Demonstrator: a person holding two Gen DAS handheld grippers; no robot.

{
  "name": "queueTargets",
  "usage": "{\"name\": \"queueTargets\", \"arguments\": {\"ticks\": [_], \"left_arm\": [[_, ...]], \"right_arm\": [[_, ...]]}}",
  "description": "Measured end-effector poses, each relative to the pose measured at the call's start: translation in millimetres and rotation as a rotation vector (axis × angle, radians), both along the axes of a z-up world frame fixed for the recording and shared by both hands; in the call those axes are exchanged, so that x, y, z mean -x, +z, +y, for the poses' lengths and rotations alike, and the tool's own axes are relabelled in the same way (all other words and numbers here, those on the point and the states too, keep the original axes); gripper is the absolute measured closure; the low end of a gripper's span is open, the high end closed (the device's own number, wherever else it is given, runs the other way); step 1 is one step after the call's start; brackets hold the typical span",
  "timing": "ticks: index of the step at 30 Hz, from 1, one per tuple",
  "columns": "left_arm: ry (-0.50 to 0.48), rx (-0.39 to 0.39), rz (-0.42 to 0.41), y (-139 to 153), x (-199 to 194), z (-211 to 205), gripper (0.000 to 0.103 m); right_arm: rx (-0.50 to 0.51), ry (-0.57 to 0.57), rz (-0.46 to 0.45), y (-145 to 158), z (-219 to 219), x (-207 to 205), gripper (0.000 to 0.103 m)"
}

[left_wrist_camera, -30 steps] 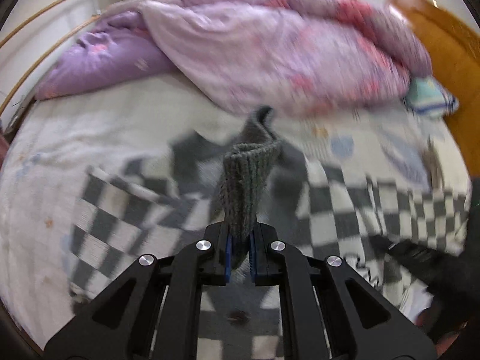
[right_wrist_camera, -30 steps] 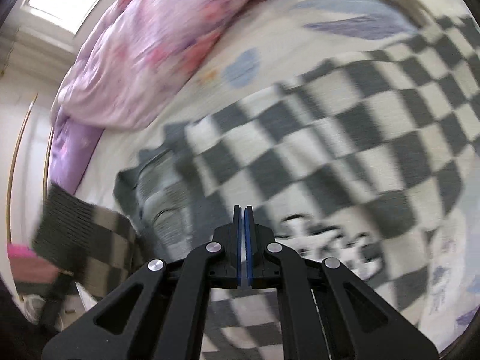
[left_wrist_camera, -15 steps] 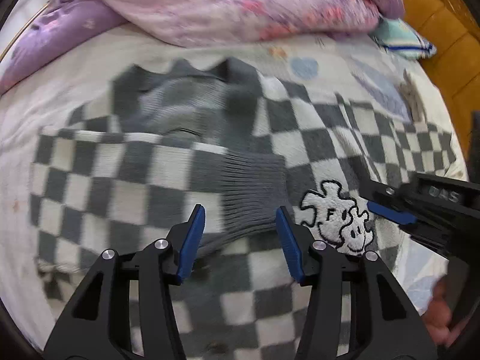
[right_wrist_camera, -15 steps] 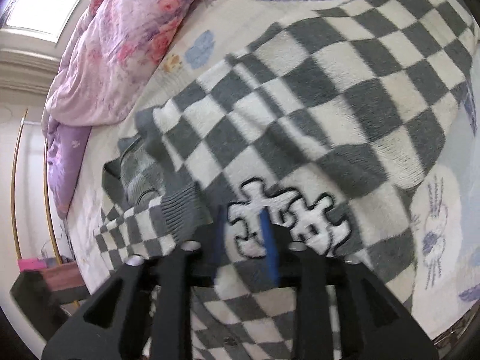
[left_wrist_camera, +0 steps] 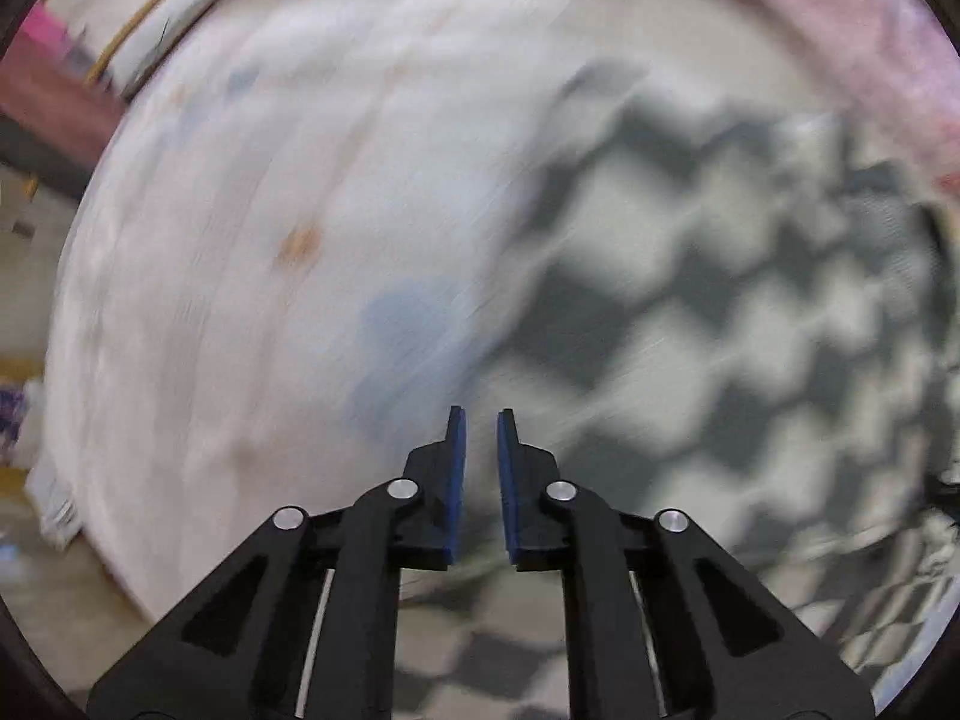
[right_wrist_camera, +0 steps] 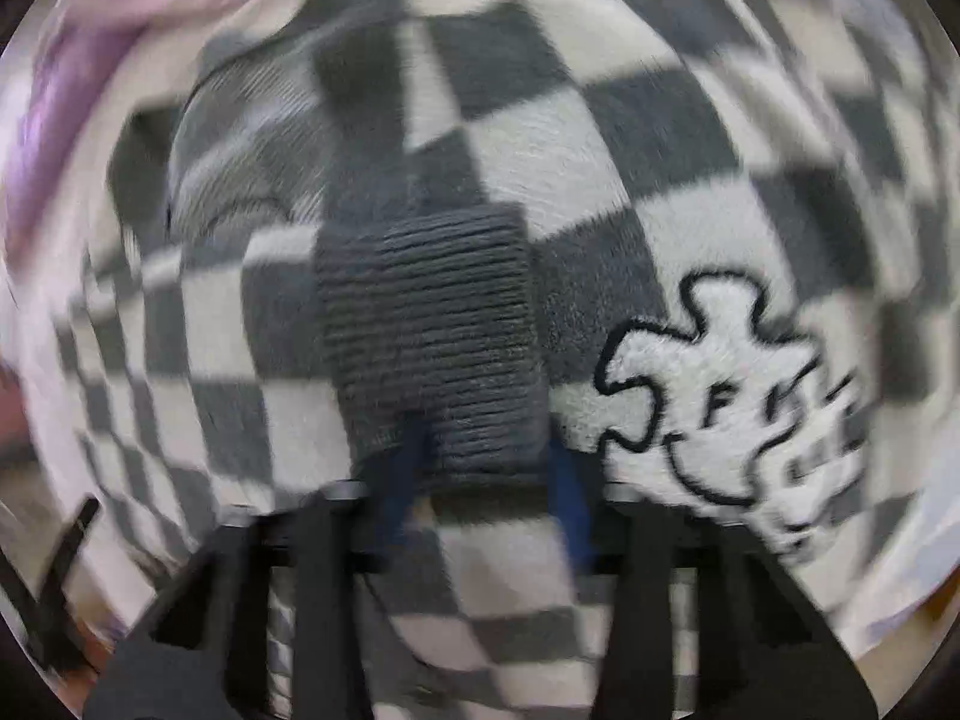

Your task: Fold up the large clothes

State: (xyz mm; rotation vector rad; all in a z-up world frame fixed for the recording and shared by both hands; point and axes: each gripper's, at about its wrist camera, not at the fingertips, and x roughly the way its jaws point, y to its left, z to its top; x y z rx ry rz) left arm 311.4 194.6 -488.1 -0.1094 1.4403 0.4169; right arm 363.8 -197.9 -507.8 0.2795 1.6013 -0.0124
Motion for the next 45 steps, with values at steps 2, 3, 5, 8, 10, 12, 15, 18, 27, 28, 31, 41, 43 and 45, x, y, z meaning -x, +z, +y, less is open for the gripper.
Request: {"name": "queueTargets", "arguments": {"ticks": [2, 3, 5, 8, 10, 12, 15, 18, 27, 28, 31, 41, 43, 45], "left_arm": [[0.036, 0.022, 0.026, -19, 15, 16, 0.094], [0.051, 0.005, 0.081, -39, 18, 22, 0.096], [0.034, 0.003, 0.093, -48, 20, 24, 0.096], [-0.009, 0.023, 0.049, -21, 16, 19, 0.096], [-0.047, 0.019, -0.012, 11, 8, 14, 0.096], [-0.086, 0.024, -0.072, 34, -4, 8, 0.095], [-0.142, 0.088, -0.16, 54, -41, 0, 0.095], [-0.177, 0.123, -0.203, 46, -87, -7, 0.095], [-0.392, 0.027, -0.079, -22, -139, -31, 0.098], [-0.386, 0.03, -0.064, -17, -127, -30, 0.098], [-0.332, 0.068, -0.012, -11, -78, -25, 0.098], [-0.173, 0.103, 0.006, -31, -15, -29, 0.098], [-0.194, 0.091, -0.003, -40, -16, -30, 0.099], [-0.222, 0.077, 0.019, -36, -23, -35, 0.099]], "right_arm": [[0.002, 0.007, 0.008, -10, -4, 2, 0.088], [-0.007, -0.017, 0.006, -15, -7, 0, 0.088], [0.014, -0.037, 0.038, -11, -4, -5, 0.087], [0.073, -0.029, 0.029, 10, 0, -6, 0.078], [0.107, -0.039, -0.012, 31, -2, -4, 0.075], [0.091, -0.061, -0.058, 47, -6, -5, 0.075], [0.083, -0.046, -0.113, 62, -6, -18, 0.082], [0.037, -0.046, -0.11, 50, -4, -42, 0.088], [0.008, -0.057, -0.016, -1, -3, -48, 0.094], [-0.006, -0.052, 0.003, 4, -1, -39, 0.094], [0.002, 0.008, 0.018, 0, 12, -12, 0.094], [-0.025, -0.003, 0.013, -22, 22, 0, 0.094], [-0.055, -0.053, -0.004, -20, 14, 1, 0.094], [-0.093, -0.094, 0.025, -16, 3, -3, 0.094]]}}
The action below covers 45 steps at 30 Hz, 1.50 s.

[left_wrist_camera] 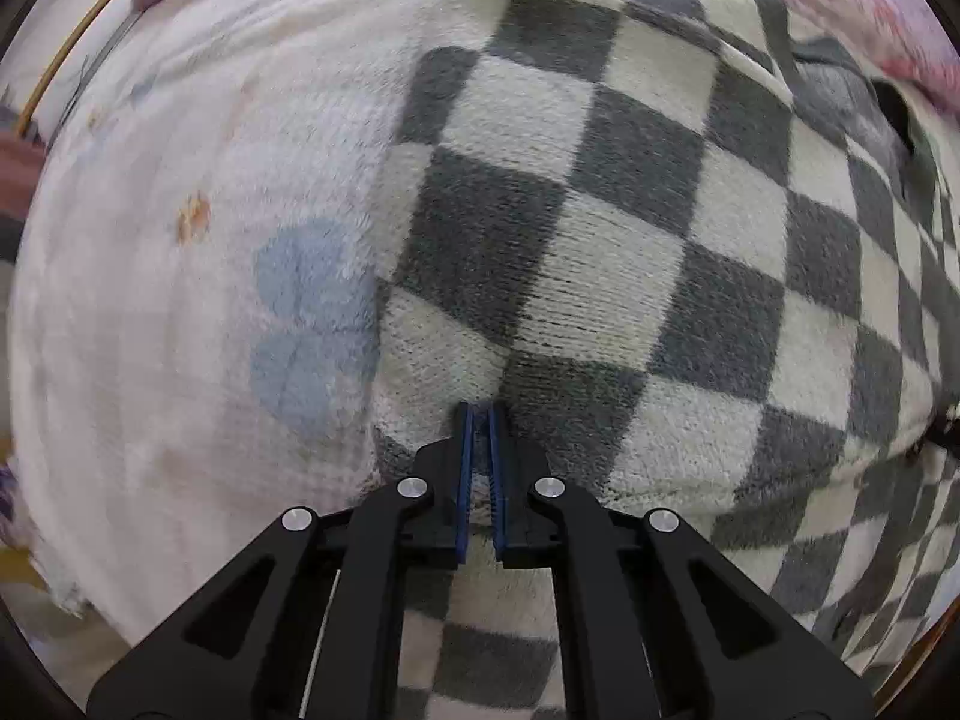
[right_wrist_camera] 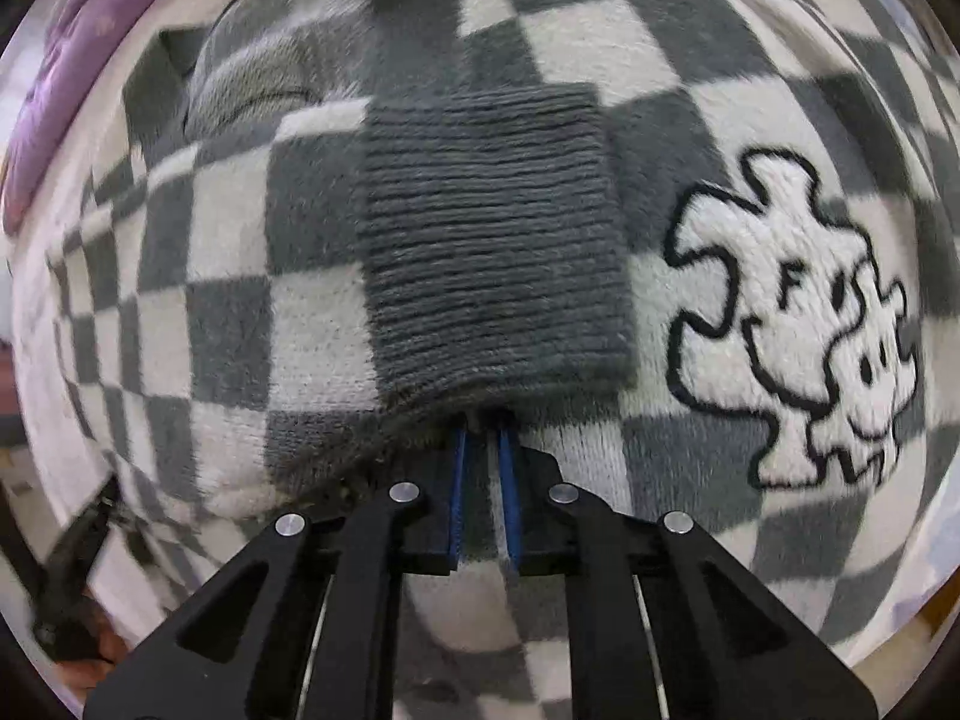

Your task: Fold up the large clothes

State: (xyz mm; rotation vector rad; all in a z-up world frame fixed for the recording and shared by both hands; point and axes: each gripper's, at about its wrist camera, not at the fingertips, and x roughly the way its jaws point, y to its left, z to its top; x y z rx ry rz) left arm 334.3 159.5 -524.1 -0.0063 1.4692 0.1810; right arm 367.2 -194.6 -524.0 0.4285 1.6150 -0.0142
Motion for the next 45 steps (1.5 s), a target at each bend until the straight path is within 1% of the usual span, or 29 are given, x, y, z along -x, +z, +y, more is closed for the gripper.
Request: {"name": "queueTargets", "arguments": {"ticks": [3, 5, 8, 10, 12, 13, 14, 15, 16, 17, 18, 21, 22, 23, 25, 26, 27, 28, 30, 31, 32, 34, 40, 42, 45], "left_arm": [[0.019, 0.014, 0.008, 4, -1, 0, 0.099], [0.029, 0.009, 0.029, 10, 1, 0, 0.098], [0.043, -0.006, 0.063, 17, -7, -4, 0.097], [0.047, 0.006, 0.07, 28, -4, -7, 0.089], [0.063, 0.051, 0.066, 43, 2, -11, 0.066], [0.065, 0.065, 0.059, 50, 2, -12, 0.065], [0.058, 0.061, 0.05, 58, 2, -15, 0.065], [0.047, 0.056, 0.049, 64, 1, -18, 0.065], [0.037, 0.052, 0.05, 68, 1, -21, 0.065], [0.029, 0.049, 0.053, 74, 2, -25, 0.065], [0.02, 0.042, 0.055, 80, 2, -28, 0.065], [0.005, 0.034, 0.052, 97, 7, -38, 0.065], [0.005, 0.033, 0.05, 102, 12, -39, 0.065], [0.006, 0.034, 0.046, 105, 22, -39, 0.065], [0.009, 0.037, 0.036, 120, 29, -41, 0.061], [0.01, 0.035, 0.031, 127, 31, -39, 0.057], [0.008, 0.034, 0.024, 136, 43, -36, 0.056], [0.003, 0.035, 0.02, 146, 47, -38, 0.056], [-0.002, 0.033, 0.011, 163, 59, -40, 0.056], [-0.002, 0.037, 0.002, 174, 64, -42, 0.055], [0.0, 0.043, -0.004, 181, 69, -44, 0.051], [0.001, 0.05, -0.018, 200, 81, -47, 0.05], [-0.038, 0.009, -0.053, 249, 111, -71, 0.05], [-0.041, 0.006, -0.07, 262, 120, -74, 0.05], [-0.046, 0.0, -0.102, 285, 133, -78, 0.05]], "right_arm": [[-0.013, -0.019, 0.03, 6, -6, -8, 0.093], [-0.005, -0.006, 0.033, 17, -14, -8, 0.091], [-0.039, -0.015, 0.048, 24, -12, -9, 0.089], [-0.044, -0.018, 0.041, 34, -5, 0, 0.089], [-0.05, -0.016, 0.028, 48, -4, 6, 0.083], [-0.055, -0.015, 0.023, 56, -3, 10, 0.074], [-0.055, -0.014, 0.017, 62, 0, 13, 0.066], [-0.052, -0.007, 0.007, 72, -3, 16, 0.064], [-0.046, 0.005, 0.004, 81, -3, 18, 0.059], [-0.043, 0.013, 0.008, 87, 0, 22, 0.05], [-0.041, 0.017, 0.015, 94, 0, 24, 0.045], [-0.026, 0.037, 0.014, 114, -2, 37, 0.044], [-0.02, 0.048, 0.008, 122, -1, 50, 0.043], [-0.018, 0.053, 0.0, 127, 8, 80, 0.039], [-0.012, 0.065, -0.029, 142, 17, 91, 0.032], [-0.004, 0.076, -0.043, 147, 24, 92, 0.032], [0.007, 0.095, -0.059, 161, 25, 96, 0.032], [0.008, 0.103, -0.068, 168, 26, 99, 0.032], [-0.003, 0.107, -0.102, 190, 27, 105, 0.029], [-0.012, 0.105, -0.117, 199, 29, 108, 0.024], [-0.021, 0.105, -0.126, 201, 35, 106, 0.021], [-0.035, 0.106, -0.162, 223, 36, 113, 0.021], [-0.001, 0.094, -0.265, 269, 40, 136, 0.019], [0.027, 0.111, -0.291, 280, 42, 142, 0.017], [0.04, 0.139, -0.328, 296, 45, 151, 0.017]]}}
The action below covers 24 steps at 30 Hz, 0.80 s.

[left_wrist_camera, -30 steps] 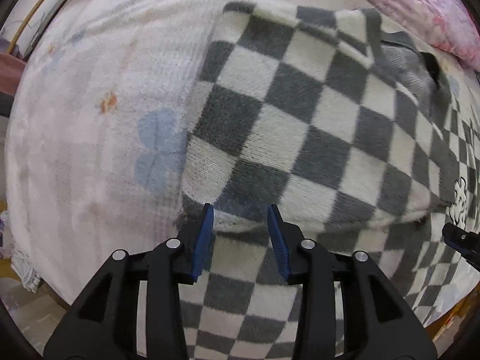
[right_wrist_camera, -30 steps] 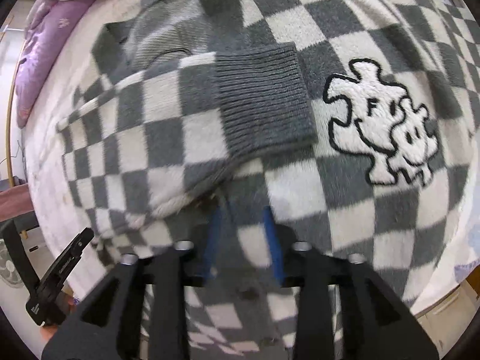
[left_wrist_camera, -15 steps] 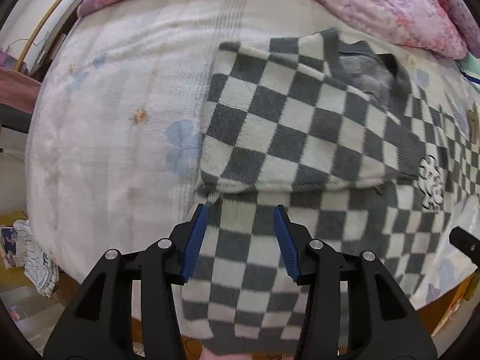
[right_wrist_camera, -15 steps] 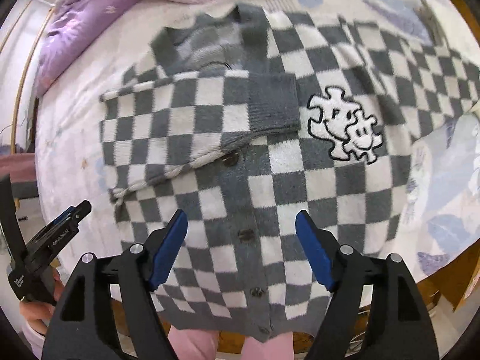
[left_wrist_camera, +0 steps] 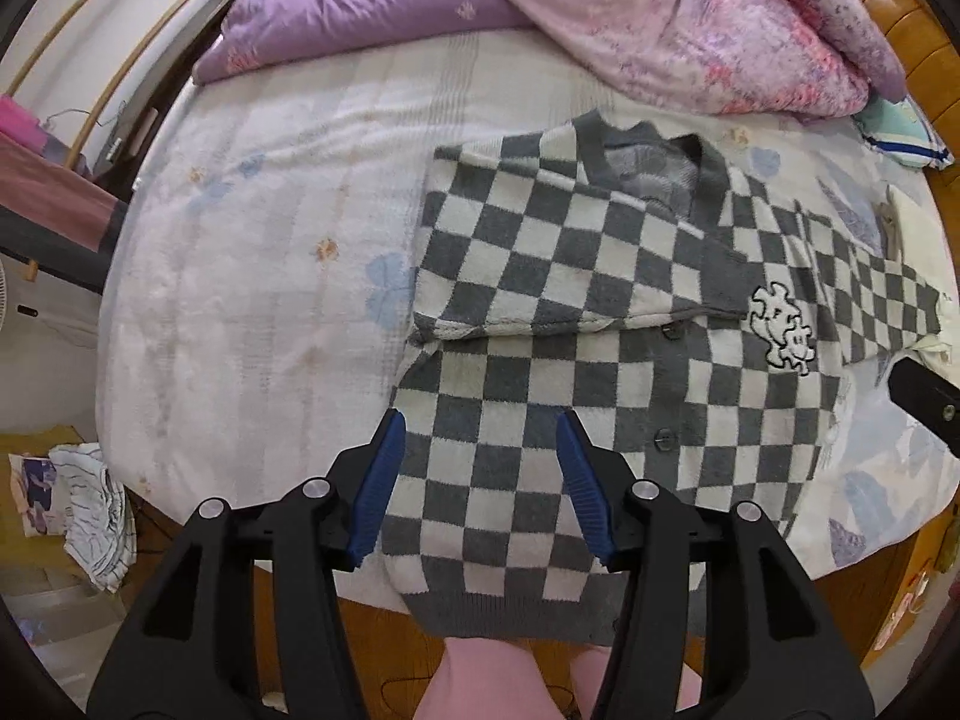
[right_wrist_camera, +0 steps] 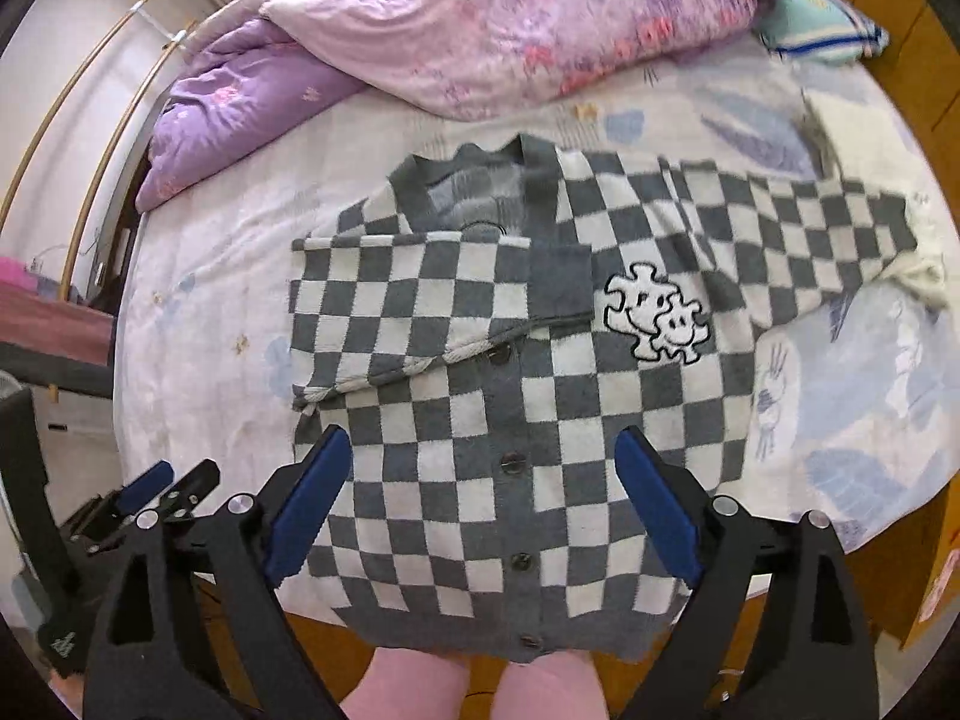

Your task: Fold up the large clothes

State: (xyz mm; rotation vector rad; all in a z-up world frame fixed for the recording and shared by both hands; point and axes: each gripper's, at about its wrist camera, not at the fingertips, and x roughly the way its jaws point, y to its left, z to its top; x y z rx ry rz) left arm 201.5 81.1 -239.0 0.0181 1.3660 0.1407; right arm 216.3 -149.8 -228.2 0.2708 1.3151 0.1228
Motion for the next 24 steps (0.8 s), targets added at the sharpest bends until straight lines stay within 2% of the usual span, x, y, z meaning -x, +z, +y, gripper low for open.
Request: {"name": "queueTargets", "arguments": {"ticks": [6, 10, 19, 24], "left_arm": [[-0.06, 0.02, -0.073, 47, 28, -10, 0.046], [-0.133, 0.008, -0.15, 71, 50, -19, 0.046], [-0.295, -0.026, -0.246, 93, 103, -47, 0.046], [-0.379, 0.018, -0.249, 94, 128, -67, 0.046]], "right_arm": [[0.017, -0.02, -0.077, 35, -3, 33, 0.016], [-0.005, -0.095, -0.129, 57, -11, 66, 0.016], [0.017, -0.252, -0.196, 87, -38, 144, 0.016], [0.042, -0.34, -0.209, 100, -62, 179, 0.016]]}}
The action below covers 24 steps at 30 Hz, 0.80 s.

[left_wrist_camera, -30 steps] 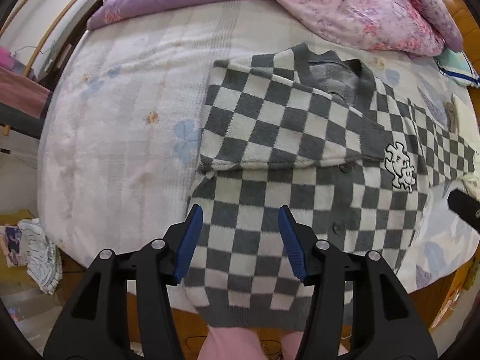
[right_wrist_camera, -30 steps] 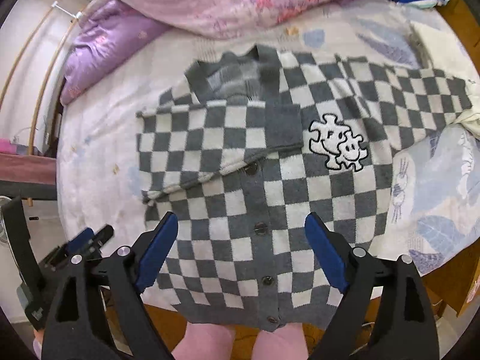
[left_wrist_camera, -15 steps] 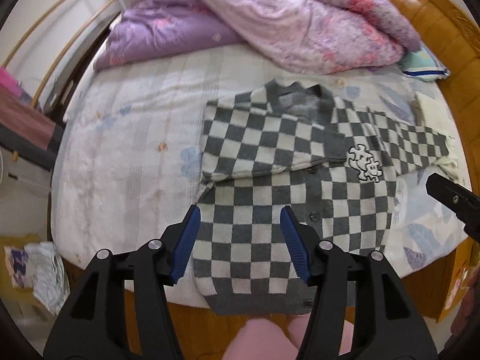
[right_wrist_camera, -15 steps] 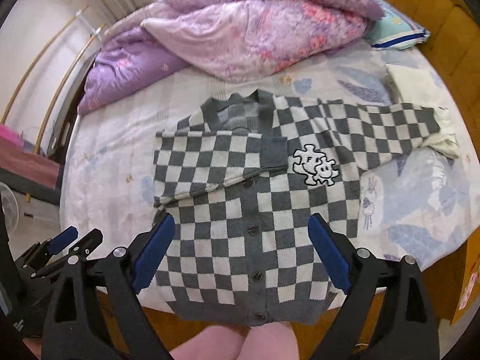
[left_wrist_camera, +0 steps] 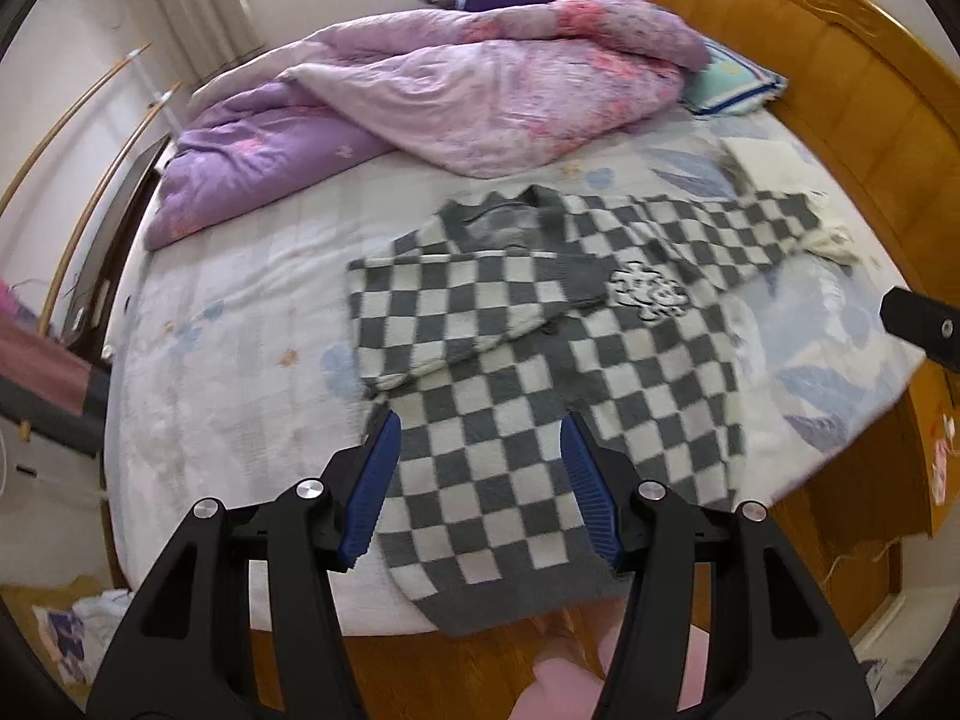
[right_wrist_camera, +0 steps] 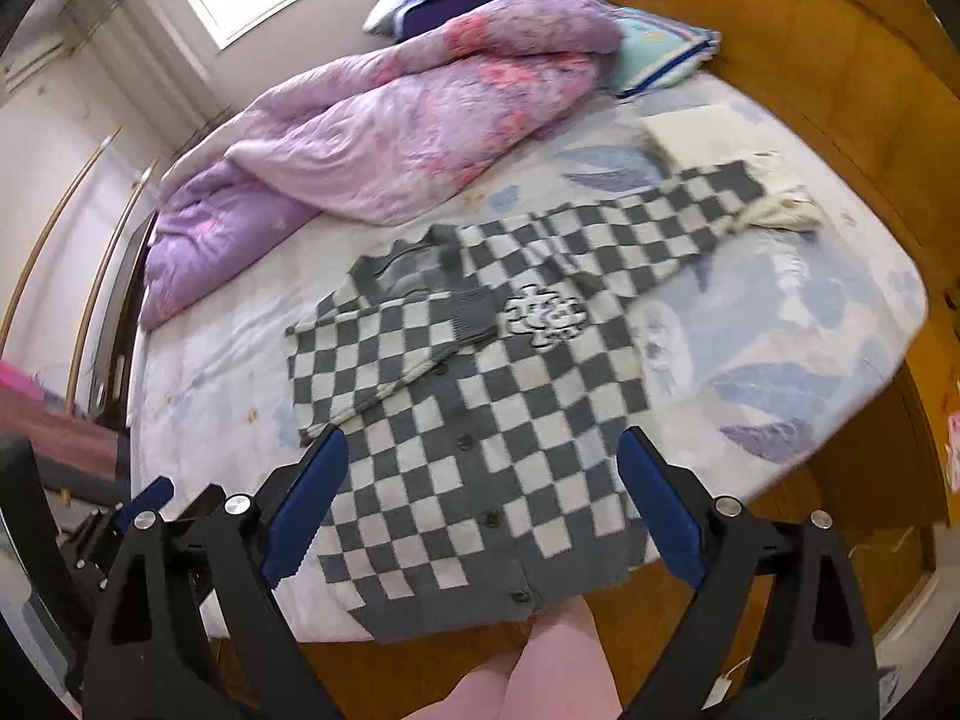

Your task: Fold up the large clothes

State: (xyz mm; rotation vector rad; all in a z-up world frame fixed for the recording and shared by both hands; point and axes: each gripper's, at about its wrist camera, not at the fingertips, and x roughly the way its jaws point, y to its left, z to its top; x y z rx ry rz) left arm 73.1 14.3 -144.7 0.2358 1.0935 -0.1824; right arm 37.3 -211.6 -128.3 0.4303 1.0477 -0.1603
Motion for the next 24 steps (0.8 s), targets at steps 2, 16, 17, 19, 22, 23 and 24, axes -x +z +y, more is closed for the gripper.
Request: {"name": "queueTargets", "arguments": {"ticks": [2, 16, 17, 19, 22, 23, 24], "left_arm": [[-0.032, 0.009, 0.004, 0, 6, -11, 0.046], [-0.217, 0.019, 0.022, -3, -1, -129, 0.046], [-0.219, 0.018, 0.025, -5, -4, -137, 0.046], [-0.217, 0.012, 0.034, -10, -13, -162, 0.046], [-0.175, -0.003, 0.042, -20, -32, -201, 0.032], [-0.165, 0.002, 0.05, -22, -38, -212, 0.032], [-0.16, 0.01, 0.064, -25, -45, -226, 0.031]], "right_arm": [[0.009, -0.037, -0.004, 3, -11, 12, 0.016], [-0.062, -0.266, 0.001, -16, -136, 47, 0.014], [-0.073, -0.275, 0.003, -19, -151, 45, 0.014], [-0.083, -0.283, 0.005, -25, -176, 39, 0.014], [-0.082, -0.291, 0.023, -36, -225, 21, 0.014], [-0.086, -0.3, 0.029, -39, -244, 14, 0.014], [-0.097, -0.302, 0.026, -42, -257, 11, 0.014]]}}
